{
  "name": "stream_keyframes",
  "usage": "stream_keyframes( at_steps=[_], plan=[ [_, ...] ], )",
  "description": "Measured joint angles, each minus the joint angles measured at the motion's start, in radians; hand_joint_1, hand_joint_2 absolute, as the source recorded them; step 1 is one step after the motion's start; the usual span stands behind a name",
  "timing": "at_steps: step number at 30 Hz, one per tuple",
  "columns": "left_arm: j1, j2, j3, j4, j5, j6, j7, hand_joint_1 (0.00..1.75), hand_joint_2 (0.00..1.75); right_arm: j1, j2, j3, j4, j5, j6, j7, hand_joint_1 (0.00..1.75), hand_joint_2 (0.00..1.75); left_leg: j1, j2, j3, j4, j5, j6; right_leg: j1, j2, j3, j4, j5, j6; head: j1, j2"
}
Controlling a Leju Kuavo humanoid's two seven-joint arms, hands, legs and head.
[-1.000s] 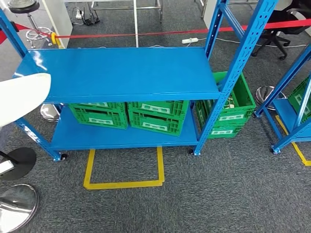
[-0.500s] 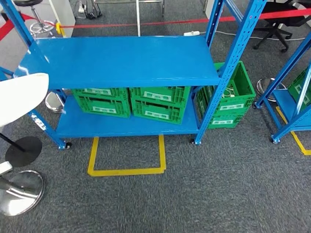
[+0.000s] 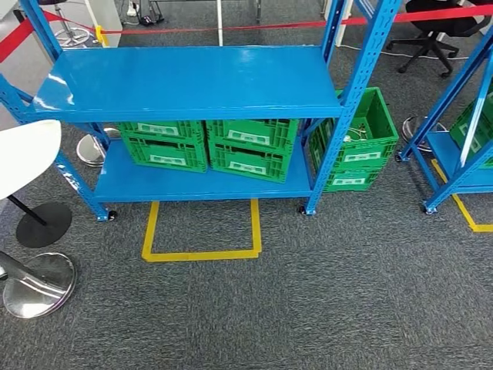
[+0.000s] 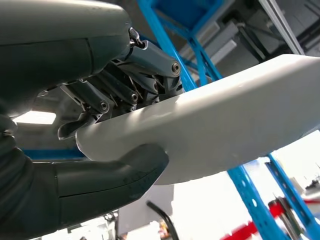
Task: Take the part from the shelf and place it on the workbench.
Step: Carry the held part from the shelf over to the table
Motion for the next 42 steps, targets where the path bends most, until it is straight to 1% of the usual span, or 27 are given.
stream_keyframes(
  at_steps=[2,3,5,7,8,9,10,12,14,15,17,18,20,22,23,25,26,27,29,30,32,34,37,38,39,40,42],
  plan=[
    [0.015,0.001,0.018,-0.007,0.0,-0.008,0.002,1.75,1.75,0.0,0.001,0.0,0.002,0.001,0.0,0.001,0.0,0.0,0.004,0.0,-0.003,-0.009,0.013,-0.014,0.003,-0.002,-0.012,-0.008,0.017,-0.009,0.001,0.0],
    [0.022,0.001,0.025,-0.01,0.001,-0.014,0.001,1.75,1.75,-0.001,0.001,0.0,0.002,0.001,0.0,0.002,0.0,0.0,0.004,-0.001,-0.009,0.0,-0.005,-0.017,0.003,-0.004,-0.022,-0.012,0.029,-0.018,0.0,0.0],
    [0.032,-0.001,0.037,-0.012,0.005,-0.022,-0.001,1.75,1.75,-0.001,0.003,0.0,0.003,0.002,0.0,0.004,0.0,0.0,0.001,-0.001,-0.035,0.074,-0.097,-0.018,0.002,-0.009,-0.044,-0.015,0.058,-0.033,-0.006,0.0],
    [0.039,-0.004,0.046,-0.014,0.009,-0.026,-0.004,1.75,1.75,-0.001,0.006,0.0,0.004,0.003,0.0,0.005,0.0,0.0,-0.005,-0.001,-0.065,0.207,-0.188,-0.017,0.006,-0.011,-0.076,-0.011,0.085,-0.041,-0.008,0.0],
    [0.043,-0.006,0.049,-0.015,0.01,-0.027,-0.005,1.75,1.75,-0.001,0.008,0.0,0.005,0.004,0.0,0.006,0.0,0.0,-0.008,-0.002,-0.07,0.262,-0.199,-0.017,0.009,-0.012,-0.095,-0.006,0.097,-0.043,-0.008,0.0],
    [0.046,-0.008,0.051,-0.015,0.01,-0.028,-0.006,1.75,1.75,-0.001,0.009,0.0,0.005,0.004,0.0,0.006,0.0,0.0,-0.01,-0.002,-0.062,0.289,-0.185,-0.017,0.01,-0.012,-0.116,0.0,0.108,-0.043,-0.008,0.0],
    [0.049,-0.008,0.052,-0.015,0.011,-0.028,-0.006,1.75,1.75,-0.001,0.01,0.0,0.006,0.004,0.0,0.006,0.0,0.0,-0.012,-0.001,-0.039,0.281,-0.156,-0.015,0.011,-0.012,-0.136,0.007,0.119,-0.043,-0.008,0.0],
    [0.051,-0.008,0.056,-0.016,0.011,-0.029,-0.006,1.75,1.75,-0.002,0.01,0.0,0.006,0.005,-0.001,0.006,0.0,0.0,-0.013,-0.001,0.057,0.173,-0.119,-0.013,0.013,-0.012,-0.173,0.022,0.138,-0.039,-0.009,0.0],
    [0.051,-0.008,0.063,-0.02,0.012,-0.028,-0.006,1.75,1.75,-0.002,0.011,-0.001,0.006,0.005,-0.002,0.006,0.0,0.0,-0.016,-0.001,0.15,0.039,-0.141,-0.004,0.017,-0.011,-0.196,0.036,0.156,-0.031,-0.007,0.0],
    [0.052,-0.008,0.066,-0.022,0.012,-0.028,-0.006,1.75,1.75,-0.001,0.011,-0.001,0.006,0.006,-0.002,0.006,0.0,0.0,-0.018,-0.001,0.172,0.001,-0.153,0.002,0.018,-0.01,-0.203,0.039,0.166,-0.028,-0.007,0.0],
    [0.055,-0.01,0.07,-0.024,0.012,-0.028,-0.006,1.75,1.75,0.002,0.011,-0.001,0.007,0.006,-0.003,0.007,0.0,0.0,-0.018,0.001,0.162,-0.009,-0.143,0.017,0.016,-0.008,-0.212,0.038,0.183,-0.019,-0.009,0.0],
    [0.056,-0.011,0.071,-0.025,0.012,-0.029,-0.006,1.75,1.75,0.003,0.011,0.0,0.007,0.007,-0.003,0.007,0.0,0.0,-0.017,0.002,0.151,-0.009,-0.132,0.024,0.015,-0.006,-0.22,0.044,0.172,-0.013,-0.01,0.0],
    [0.06,-0.012,0.074,-0.026,0.012,-0.029,-0.006,1.75,1.75,0.007,0.012,0.0,0.007,0.008,-0.003,0.008,0.0,0.0,-0.012,0.004,0.123,-0.011,-0.109,0.035,0.009,-0.004,-0.247,0.11,0.095,0.005,-0.011,0.0],
    [0.067,-0.012,0.081,-0.027,0.015,-0.028,-0.006,1.75,1.75,0.006,0.013,0.0,0.008,0.013,-0.003,0.01,0.0,0.0,-0.01,0.003,0.092,-0.011,-0.086,0.036,-0.002,-0.005,-0.278,0.24,0.003,0.02,-0.008,0.0],
    [0.07,-0.012,0.083,-0.028,0.016,-0.028,-0.006,1.75,1.75,0.005,0.014,0.0,0.008,0.018,-0.003,0.011,0.0,0.0,-0.009,0.003,0.076,-0.011,-0.073,0.034,-0.007,-0.005,-0.286,0.3,-0.012,0.025,-0.007,0.0],
    [0.077,-0.014,0.087,-0.029,0.018,-0.028,-0.006,1.75,1.75,0.003,0.015,0.0,0.008,0.025,-0.003,0.015,0.0,0.0,-0.006,0.003,0.047,-0.01,-0.05,0.028,-0.015,-0.005,-0.261,0.336,0.028,0.03,-0.007,0.0],
    [0.08,-0.014,0.088,-0.029,0.018,-0.028,-0.006,1.75,1.75,0.002,0.015,0.0,0.008,0.027,-0.003,0.016,0.0,0.0,-0.004,0.003,0.035,-0.01,-0.04,0.023,-0.017,-0.005,-0.221,0.299,0.058,0.032,-0.007,0.0],
    [0.082,-0.014,0.09,-0.029,0.018,-0.028,-0.006,1.75,1.75,0.001,0.016,0.0,0.009,0.028,-0.003,0.016,0.0,0.0,-0.002,0.002,0.026,-0.01,-0.03,0.017,-0.019,-0.005,-0.165,0.228,0.069,0.032,-0.007,0.0],
    [0.085,-0.014,0.098,-0.031,0.018,-0.028,-0.006,1.75,1.75,-0.002,0.016,0.0,0.01,0.03,-0.003,0.017,0.0,0.0,0.0,0.002,0.018,-0.01,-0.013,0.004,-0.017,-0.003,-0.053,0.069,0.04,0.027,-0.007,0.0],
    [0.086,-0.013,0.101,-0.032,0.018,-0.028,-0.006,1.75,1.75,-0.005,0.017,0.0,0.01,0.03,-0.003,0.017,0.0,0.0,0.001,0.002,0.018,-0.011,-0.007,-0.003,-0.014,-0.002,-0.023,0.021,0.02,0.021,-0.007,0.0],
    [0.087,-0.012,0.104,-0.034,0.019,-0.027,-0.006,1.75,1.75,-0.007,0.017,-0.001,0.012,0.031,-0.003,0.017,0.0,0.0,0.003,0.002,0.02,-0.018,0.005,-0.017,-0.01,-0.002,-0.019,-0.001,0.015,0.003,-0.008,0.0],
    [0.089,-0.012,0.105,-0.034,0.019,-0.028,-0.006,1.75,1.75,-0.008,0.017,0.0,0.013,0.031,-0.003,0.018,0.0,0.0,0.005,0.001,0.009,0.002,-0.021,-0.024,-0.011,-0.005,-0.027,-0.005,0.029,-0.016,-0.01,0.0],
    [0.091,-0.013,0.105,-0.034,0.019,-0.028,-0.006,1.75,1.75,-0.007,0.018,0.0,0.014,0.031,-0.003,0.018,0.0,0.0,-0.001,0.001,-0.057,0.177,-0.148,-0.024,-0.008,-0.011,-0.04,-0.006,0.052,-0.034,-0.014,0.0],
    [0.093,-0.014,0.105,-0.034,0.019,-0.028,-0.006,1.75,1.75,-0.007,0.019,0.0,0.014,0.031,-0.003,0.018,0.0,0.0,-0.003,0.001,-0.077,0.241,-0.175,-0.024,-0.005,-0.012,-0.047,-0.004,0.058,-0.035,-0.014,0.0],
    [0.095,-0.014,0.104,-0.034,0.019,-0.028,-0.006,1.75,1.75,-0.007,0.019,0.0,0.015,0.033,-0.004,0.019,0.0,0.0,-0.005,0.001,-0.082,0.273,-0.179,-0.023,-0.003,-0.012,-0.054,-0.002,0.062,-0.036,-0.014,0.0],
    [0.098,-0.015,0.105,-0.034,0.019,-0.028,-0.006,1.75,1.75,-0.007,0.02,0.0,0.015,0.039,-0.005,0.021,0.0,0.0,-0.006,0.001,-0.068,0.266,-0.163,-0.021,-0.001,-0.012,-0.059,0.001,0.064,-0.036,-0.014,0.0],
    [0.112,-0.014,0.113,-0.036,0.019,-0.026,-0.006,1.75,1.75,-0.008,0.021,0.0,0.016,0.062,-0.014,0.034,0.0,0.0,-0.008,0.007,0.006,0.154,-0.107,-0.016,0.001,-0.013,-0.065,0.01,0.063,-0.034,-0.014,0.0]
  ],
)
